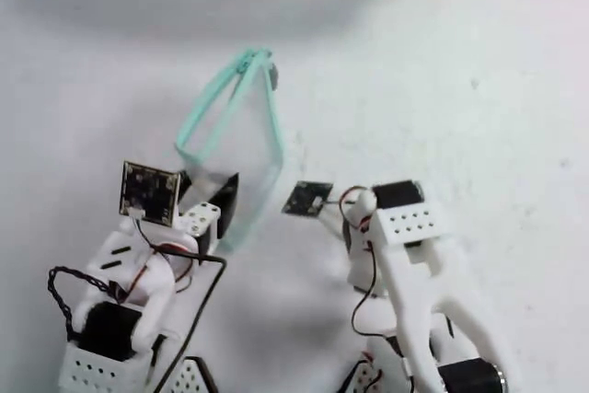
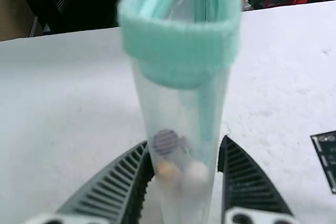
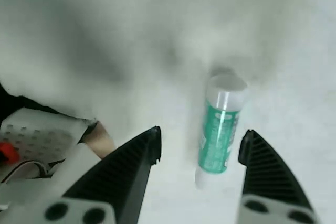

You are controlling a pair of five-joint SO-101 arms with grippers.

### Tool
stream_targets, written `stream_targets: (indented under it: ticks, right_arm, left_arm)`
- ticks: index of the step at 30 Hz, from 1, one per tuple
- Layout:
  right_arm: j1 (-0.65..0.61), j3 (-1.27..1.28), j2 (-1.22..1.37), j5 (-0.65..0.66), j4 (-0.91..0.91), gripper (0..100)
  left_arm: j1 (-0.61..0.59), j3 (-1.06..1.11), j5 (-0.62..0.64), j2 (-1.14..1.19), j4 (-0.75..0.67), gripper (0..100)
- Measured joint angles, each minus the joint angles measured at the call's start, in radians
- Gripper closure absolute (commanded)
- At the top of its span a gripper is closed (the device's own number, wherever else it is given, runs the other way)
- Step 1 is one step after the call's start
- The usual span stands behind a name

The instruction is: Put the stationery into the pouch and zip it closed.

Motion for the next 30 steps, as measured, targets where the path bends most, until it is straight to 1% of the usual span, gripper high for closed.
stream_targets:
  ticks: [6, 12, 14, 18, 20, 22, 24, 26, 30]
  right_arm:
    - [0.006, 0.158, 0.0, 0.014, -0.199, 76.5]
    - [0.097, 0.255, -0.023, 0.121, -0.315, 76.9]
    - [0.112, 0.272, -0.023, 0.137, -0.327, 81.5]
    - [0.114, 0.284, -0.023, 0.143, -0.348, 99.3]
    - [0.107, 0.284, -0.021, 0.141, -0.35, 96.0]
    - [0.097, 0.284, -0.021, 0.141, -0.35, 98.1]
    - [0.097, 0.279, -0.021, 0.141, -0.356, 97.9]
    - [0.097, 0.235, -0.018, 0.13, -0.354, 98.1]
    - [0.095, 0.069, -0.054, -0.031, -0.247, 98.1]
  left_arm:
    - [0.0, 0.0, 0.0, 0.0, 0.0, 79]
    - [0.0, 0.0, 0.0, 0.0, 0.0, 79]
    - [0.0, 0.0, 0.0, 0.0, 0.0, 79]
    - [0.0, 0.0, 0.0, 0.0, 0.0, 79]
    - [0.0, 0.0, 0.0, 0.0, 0.0, 79]
    - [0.0, 0.0, 0.0, 0.0, 0.0, 79]
    - [0.0, 0.0, 0.0, 0.0, 0.0, 79]
    - [0.0, 0.0, 0.0, 0.0, 0.0, 79]
    - [0.0, 0.0, 0.0, 0.0, 0.0, 79]
